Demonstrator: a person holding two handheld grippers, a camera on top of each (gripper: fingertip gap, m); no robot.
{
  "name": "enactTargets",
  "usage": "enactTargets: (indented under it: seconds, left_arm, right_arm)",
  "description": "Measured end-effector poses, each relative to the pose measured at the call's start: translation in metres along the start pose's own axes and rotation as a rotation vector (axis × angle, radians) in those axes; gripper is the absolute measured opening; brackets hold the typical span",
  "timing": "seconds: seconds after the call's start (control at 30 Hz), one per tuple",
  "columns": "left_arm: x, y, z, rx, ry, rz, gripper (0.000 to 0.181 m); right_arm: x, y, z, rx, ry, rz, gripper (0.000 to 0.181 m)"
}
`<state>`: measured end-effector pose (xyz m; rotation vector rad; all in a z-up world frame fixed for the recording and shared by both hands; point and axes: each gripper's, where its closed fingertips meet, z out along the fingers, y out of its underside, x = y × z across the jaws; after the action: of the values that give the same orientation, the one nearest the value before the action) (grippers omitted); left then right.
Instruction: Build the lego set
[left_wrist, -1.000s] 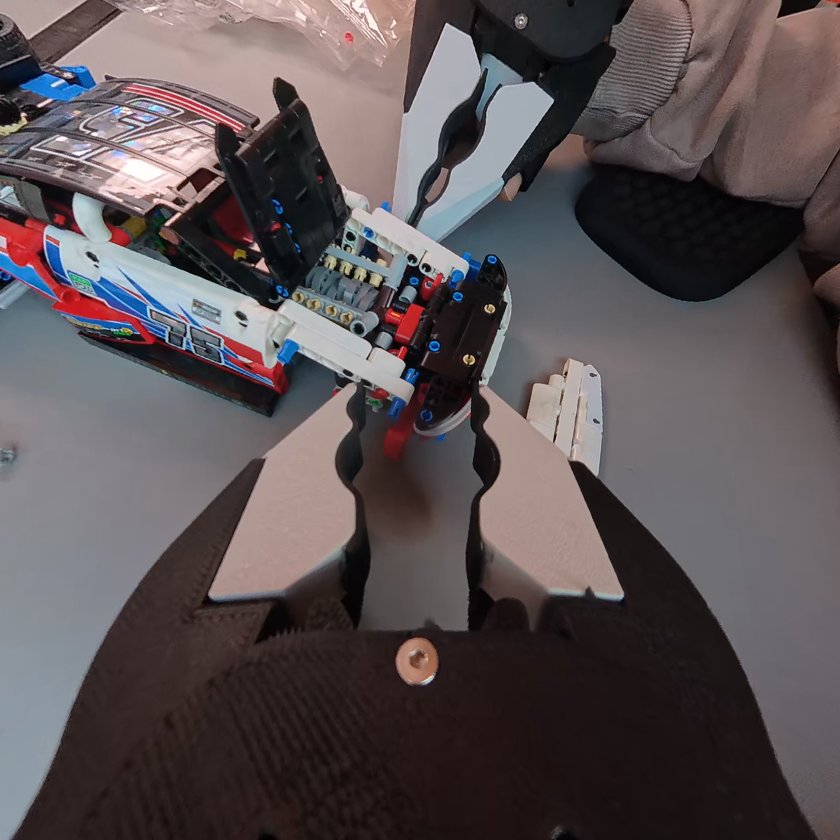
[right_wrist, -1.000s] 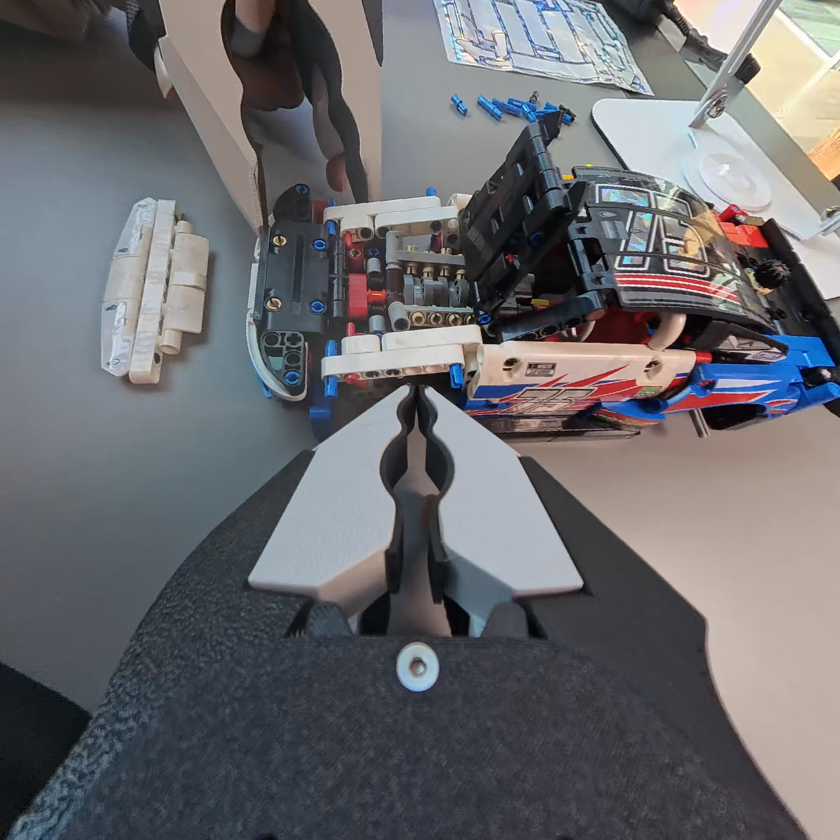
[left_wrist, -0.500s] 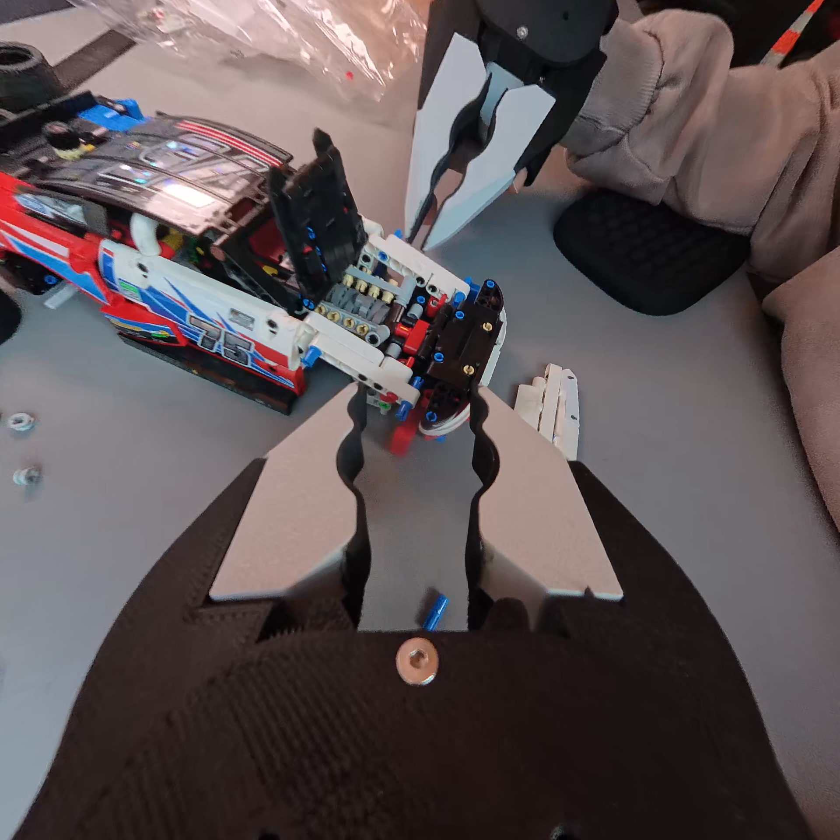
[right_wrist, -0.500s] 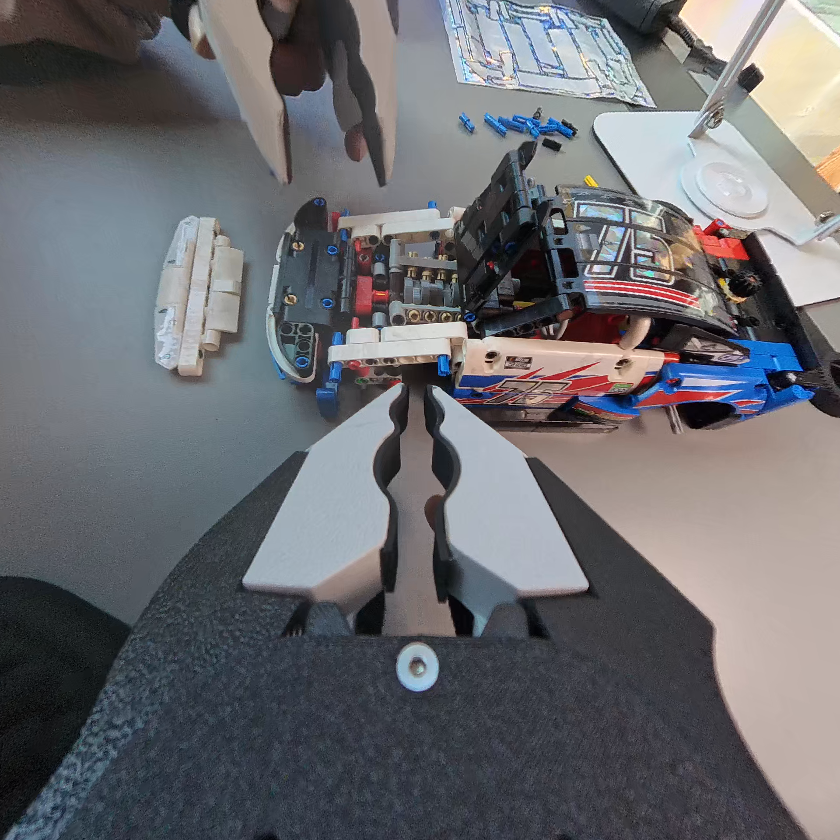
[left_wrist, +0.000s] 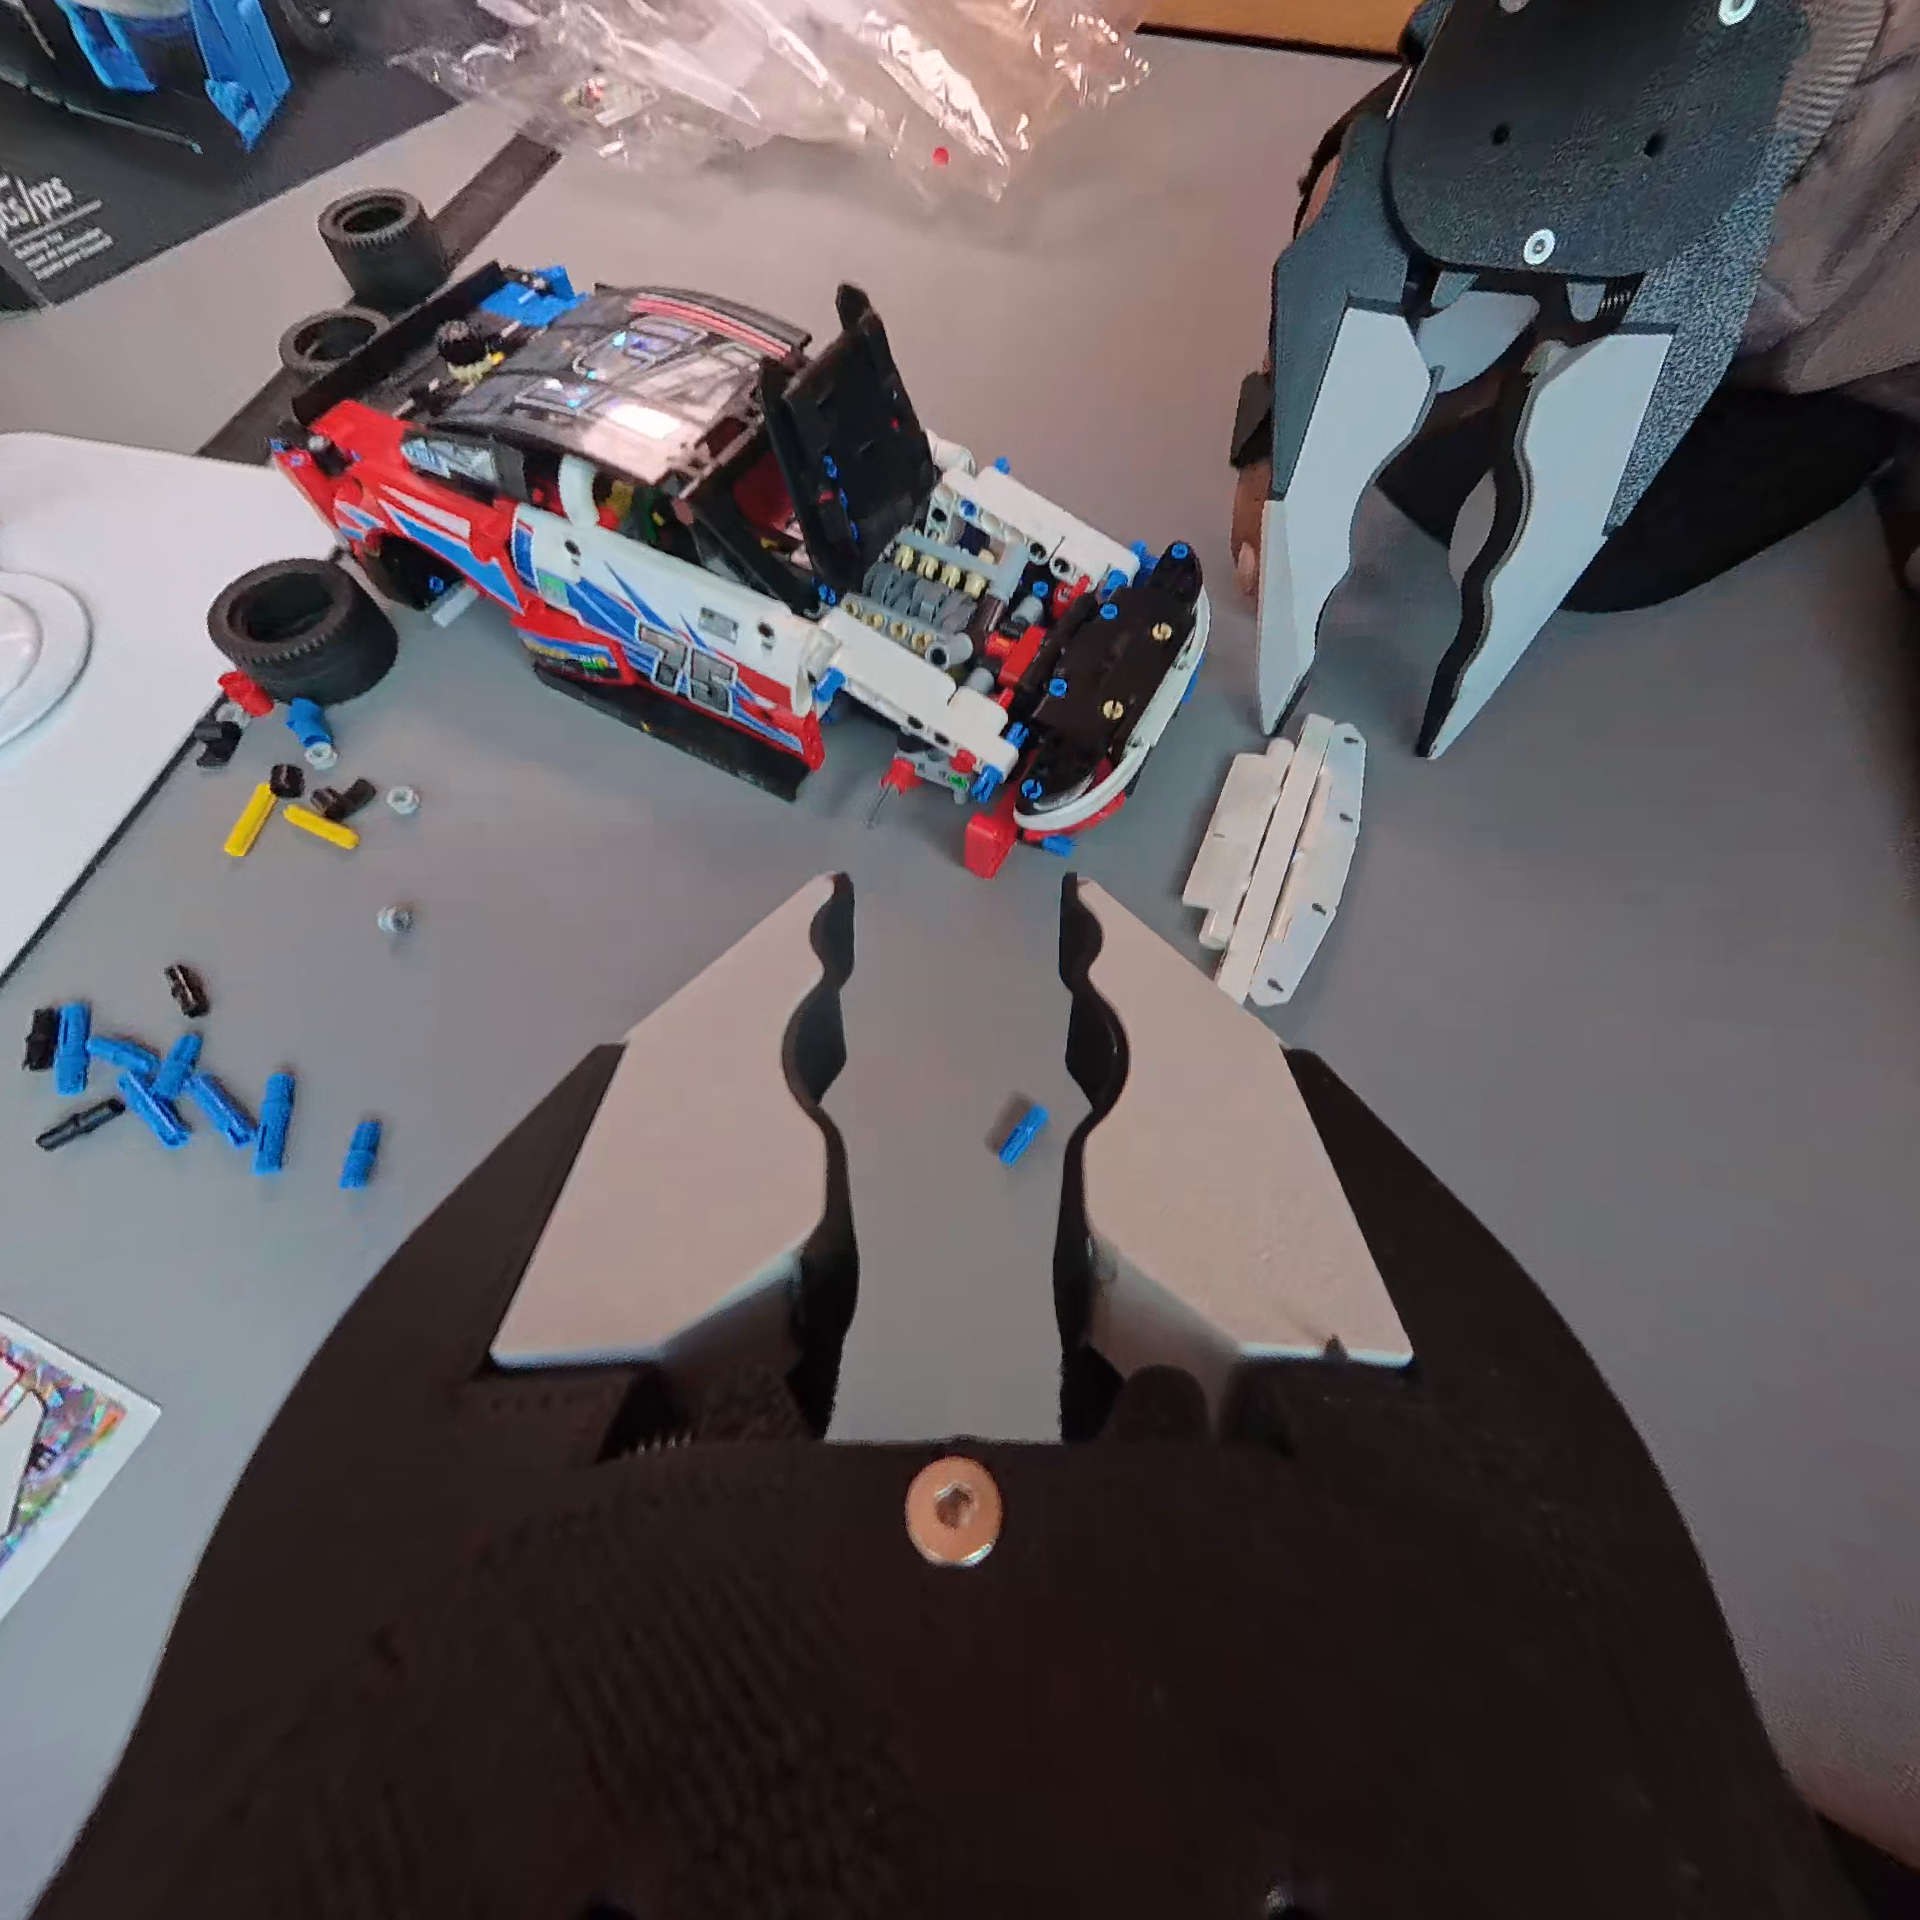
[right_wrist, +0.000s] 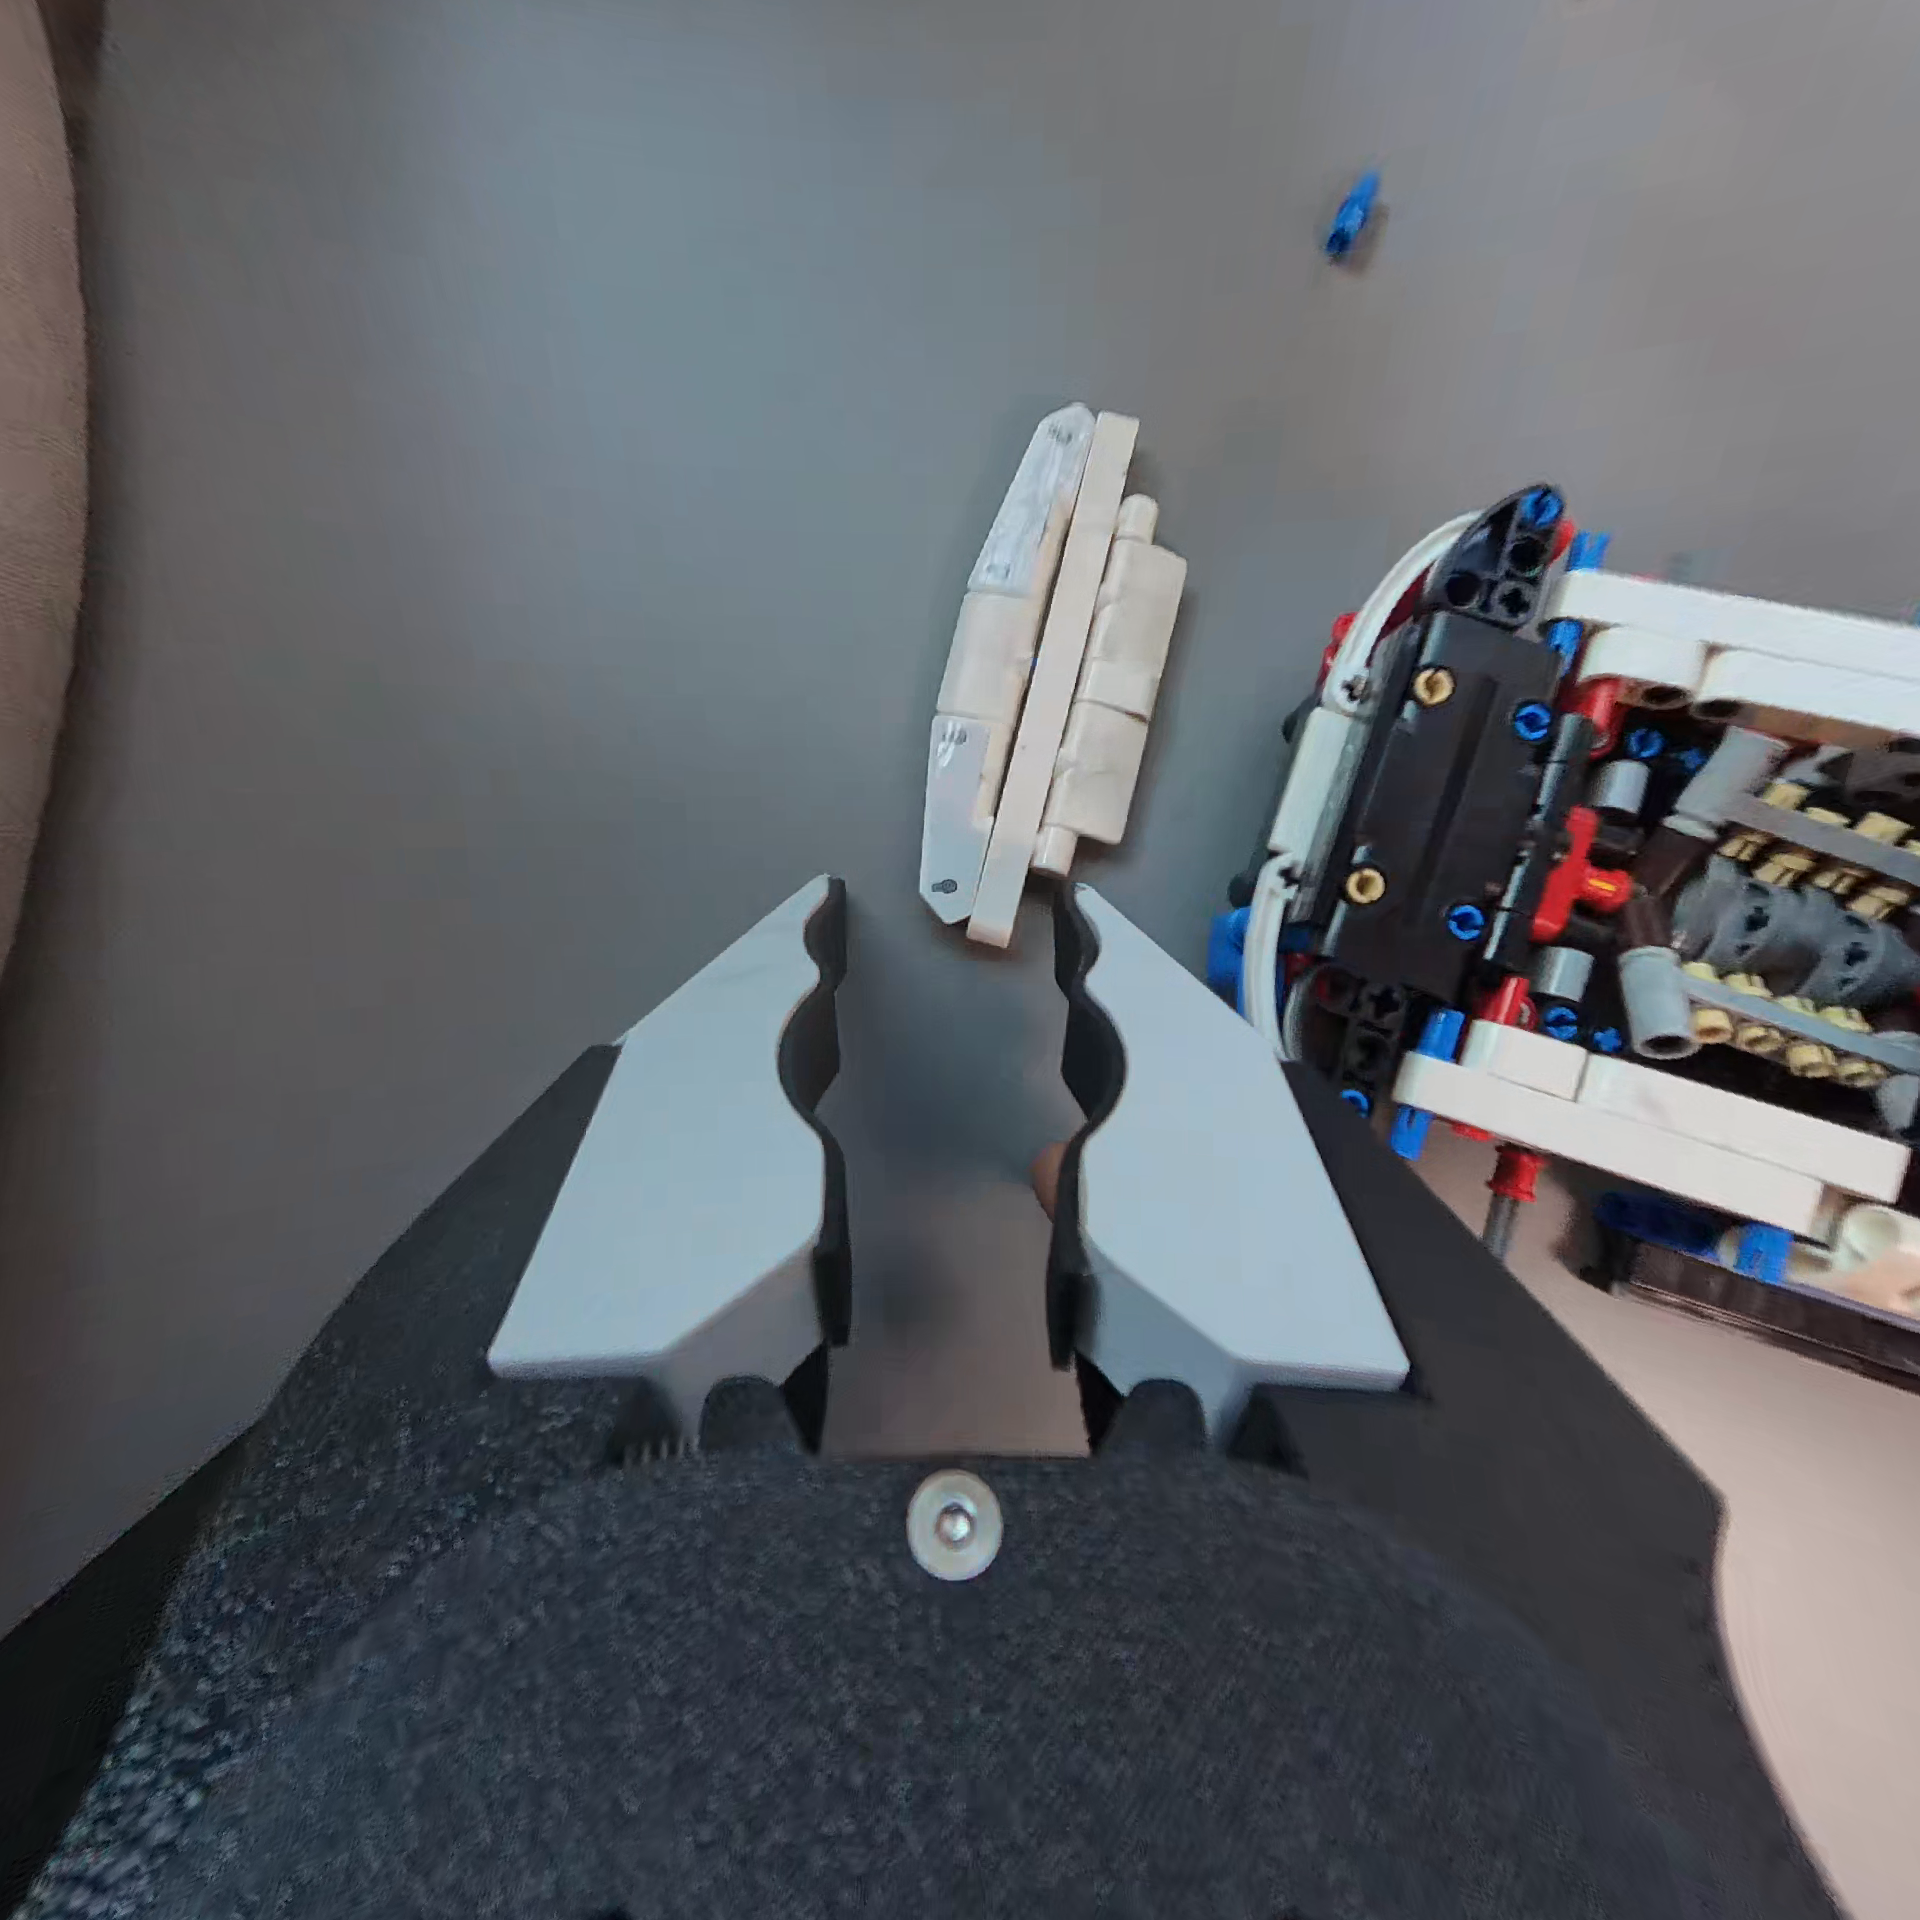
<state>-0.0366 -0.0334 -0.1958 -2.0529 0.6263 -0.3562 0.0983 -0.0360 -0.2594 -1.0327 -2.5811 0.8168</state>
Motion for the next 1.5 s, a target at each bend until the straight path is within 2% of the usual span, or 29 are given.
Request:
enactTargets:
  seconds: [0.07, 0.1, 0.23, 0.4, 0.47, 0.63, 0.73, 0.8, 0.87, 0.93, 1.0, 1.03, 1.1, 1.2, 1.5]
  left_arm:
    - [-0.002, 0.012, -0.004, 0.002, -0.010, -0.028, 0.037]
    - [-0.004, 0.017, -0.006, 0.003, -0.022, -0.039, 0.037]
    - [-0.007, 0.030, -0.011, -0.047, -0.046, -0.032, 0.037]
    - [0.013, 0.068, -0.004, -0.233, 0.068, -0.037, 0.035]
    - [0.017, 0.075, 0.000, -0.275, 0.083, -0.029, 0.034]
    - [0.017, 0.073, 0.006, -0.284, 0.052, 0.013, 0.020]
    - [0.020, 0.069, 0.012, -0.272, 0.053, 0.041, 0.003]
    - [0.019, 0.067, 0.016, -0.272, 0.034, 0.065, 0.002]
    - [0.018, 0.065, 0.018, -0.266, 0.024, 0.075, 0.002]
    - [0.017, 0.064, 0.021, -0.255, 0.021, 0.074, 0.002]
    - [0.017, 0.063, 0.022, -0.252, 0.020, 0.073, 0.002]
    - [0.016, 0.062, 0.022, -0.250, 0.016, 0.074, 0.002]
    - [0.016, 0.063, 0.021, -0.251, 0.011, 0.077, 0.002]
    - [0.012, 0.067, 0.015, -0.280, -0.014, 0.089, 0.002]
    - [-0.001, 0.074, 0.004, -0.272, -0.049, 0.045, 0.002]
  right_arm:
    - [0.001, -0.002, 0.002, -0.005, 0.011, -0.005, 0.028]
    - [0.002, -0.003, 0.002, -0.003, 0.020, -0.005, 0.016]
    - [0.003, -0.001, 0.000, 0.011, 0.020, -0.027, 0.016]
    - [0.006, 0.007, -0.006, 0.025, 0.002, 0.003, 0.016]
    - [0.006, 0.008, -0.007, 0.028, 0.001, 0.005, 0.016]
    - [0.001, 0.008, -0.006, 0.016, -0.002, -0.021, 0.016]
    - [-0.002, 0.005, -0.009, 0.027, -0.013, -0.026, 0.023]
    - [0.002, -0.009, -0.027, 0.114, 0.006, -0.015, 0.027]
    - [0.029, -0.023, -0.052, 0.207, 0.160, 0.010, 0.033]
    - [0.056, -0.020, -0.062, 0.166, 0.333, -0.003, 0.045]
    - [0.065, -0.017, -0.051, 0.096, 0.391, -0.037, 0.052]
    - [0.066, -0.015, -0.041, 0.057, 0.397, -0.058, 0.054]
    - [0.072, -0.002, -0.026, -0.070, 0.431, -0.092, 0.045]
    - [0.071, 0.004, -0.024, -0.087, 0.395, -0.051, 0.042]
    - [0.056, 0.042, -0.054, -0.102, 0.358, 0.079, 0.040]
